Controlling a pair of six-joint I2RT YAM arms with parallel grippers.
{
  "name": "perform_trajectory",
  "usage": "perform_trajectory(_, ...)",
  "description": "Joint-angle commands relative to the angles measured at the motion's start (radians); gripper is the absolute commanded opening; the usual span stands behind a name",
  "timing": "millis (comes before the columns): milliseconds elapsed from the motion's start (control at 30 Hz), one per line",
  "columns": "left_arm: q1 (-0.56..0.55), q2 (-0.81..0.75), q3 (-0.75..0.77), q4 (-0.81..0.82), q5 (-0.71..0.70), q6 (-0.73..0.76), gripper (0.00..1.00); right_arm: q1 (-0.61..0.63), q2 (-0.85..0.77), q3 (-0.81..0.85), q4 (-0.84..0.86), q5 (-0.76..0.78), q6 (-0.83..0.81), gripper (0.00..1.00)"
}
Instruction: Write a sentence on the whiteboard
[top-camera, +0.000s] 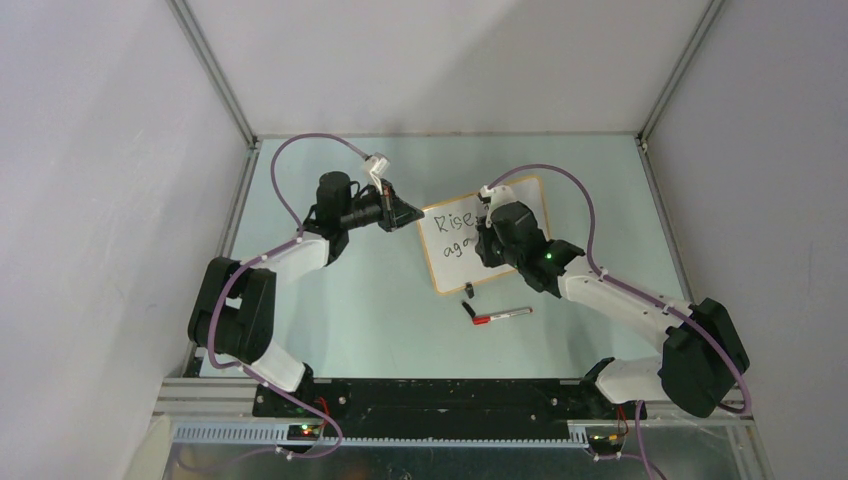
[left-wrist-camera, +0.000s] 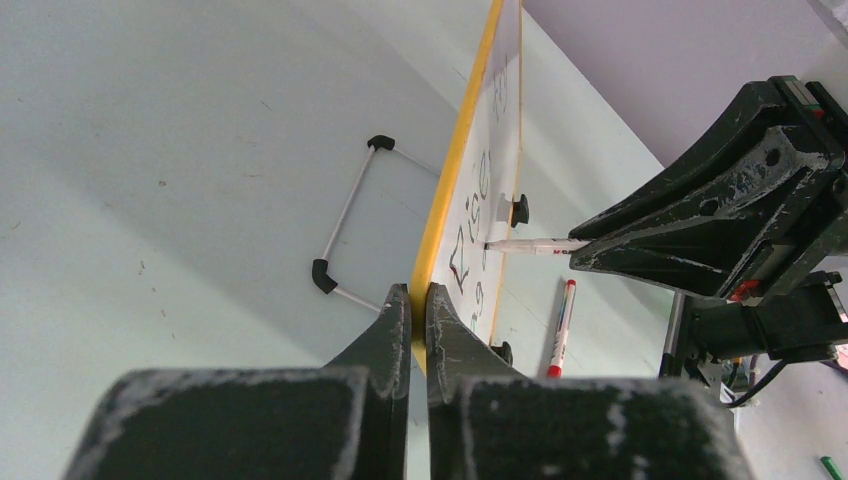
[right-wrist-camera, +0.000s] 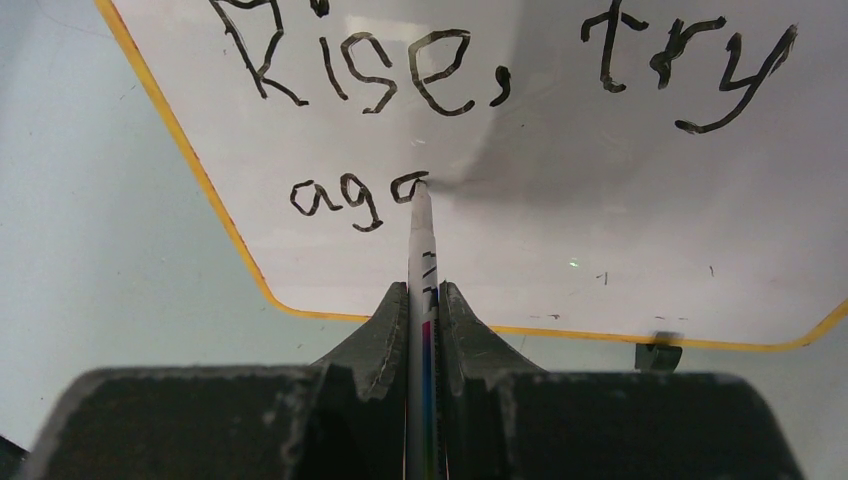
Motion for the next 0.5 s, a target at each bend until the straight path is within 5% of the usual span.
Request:
perform_trajectory(0,-0.019,-0.021,0.022,-0.051,-0.016,0.053,0.02,0.002,0.004,0.010,-0.016,0.036,-0.009,0.00)
perform_trajectory(467,-0.019,-0.022,0.022,-0.051,-0.016,0.051,0.02,0.004,-0.015,-0.011,-0.022,0.047,-0.002,0.00)
